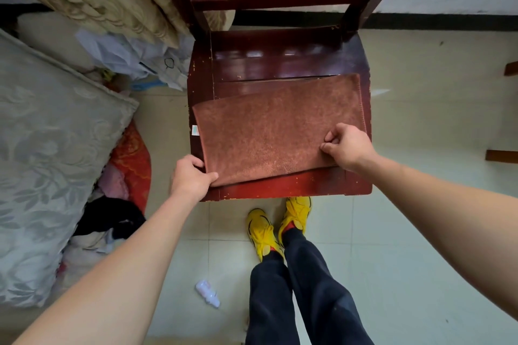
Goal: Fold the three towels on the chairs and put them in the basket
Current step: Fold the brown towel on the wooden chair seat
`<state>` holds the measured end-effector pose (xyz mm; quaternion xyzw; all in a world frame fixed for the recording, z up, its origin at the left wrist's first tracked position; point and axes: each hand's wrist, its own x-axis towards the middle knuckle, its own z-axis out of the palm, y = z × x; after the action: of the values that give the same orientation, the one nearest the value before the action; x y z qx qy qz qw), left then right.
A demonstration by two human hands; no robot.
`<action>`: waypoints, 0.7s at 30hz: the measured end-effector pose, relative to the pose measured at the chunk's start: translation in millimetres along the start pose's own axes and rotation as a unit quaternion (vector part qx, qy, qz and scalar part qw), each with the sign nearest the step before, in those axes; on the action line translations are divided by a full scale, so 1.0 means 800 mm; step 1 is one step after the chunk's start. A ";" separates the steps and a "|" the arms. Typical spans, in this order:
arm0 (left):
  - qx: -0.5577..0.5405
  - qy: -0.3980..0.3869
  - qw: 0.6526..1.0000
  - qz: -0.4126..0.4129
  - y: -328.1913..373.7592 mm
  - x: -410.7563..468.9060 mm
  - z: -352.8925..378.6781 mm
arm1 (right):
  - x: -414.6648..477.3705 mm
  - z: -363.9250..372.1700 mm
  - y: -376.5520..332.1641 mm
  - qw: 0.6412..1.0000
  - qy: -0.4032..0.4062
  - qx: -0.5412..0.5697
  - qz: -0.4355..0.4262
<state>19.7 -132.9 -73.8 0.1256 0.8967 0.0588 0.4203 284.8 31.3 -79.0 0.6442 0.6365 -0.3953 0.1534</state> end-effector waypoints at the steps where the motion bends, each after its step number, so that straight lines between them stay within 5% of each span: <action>1: 0.056 0.048 0.997 0.018 0.000 -0.007 -0.002 | -0.005 -0.002 -0.004 1.000 0.011 -0.023 -0.009; 3: 0.087 0.119 0.981 0.124 0.006 -0.021 0.001 | -0.014 -0.001 -0.012 0.994 0.069 -0.074 -0.046; 6: 0.016 0.019 0.967 0.255 0.037 -0.039 0.024 | -0.030 0.018 -0.035 0.994 0.061 0.027 -0.092; 9: -0.015 -0.121 0.970 0.210 0.050 -0.040 0.052 | -0.037 0.038 -0.038 0.964 -0.085 0.251 -0.003; 12: 0.008 -0.103 0.979 0.175 0.041 -0.030 0.060 | -0.032 0.018 -0.013 0.938 -0.085 0.325 0.081; 17: 0.108 -0.029 0.985 0.130 0.021 -0.027 0.040 | -0.021 -0.033 0.037 0.946 0.009 0.286 0.153; 21: 0.112 0.010 0.967 0.228 0.057 -0.016 0.028 | 0.001 -0.056 0.044 0.975 0.157 0.112 0.114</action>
<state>52.9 -92.8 -69.1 0.3729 0.8491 0.0535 0.3703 331.6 58.3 -61.8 0.7798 0.5268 -0.3374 0.0224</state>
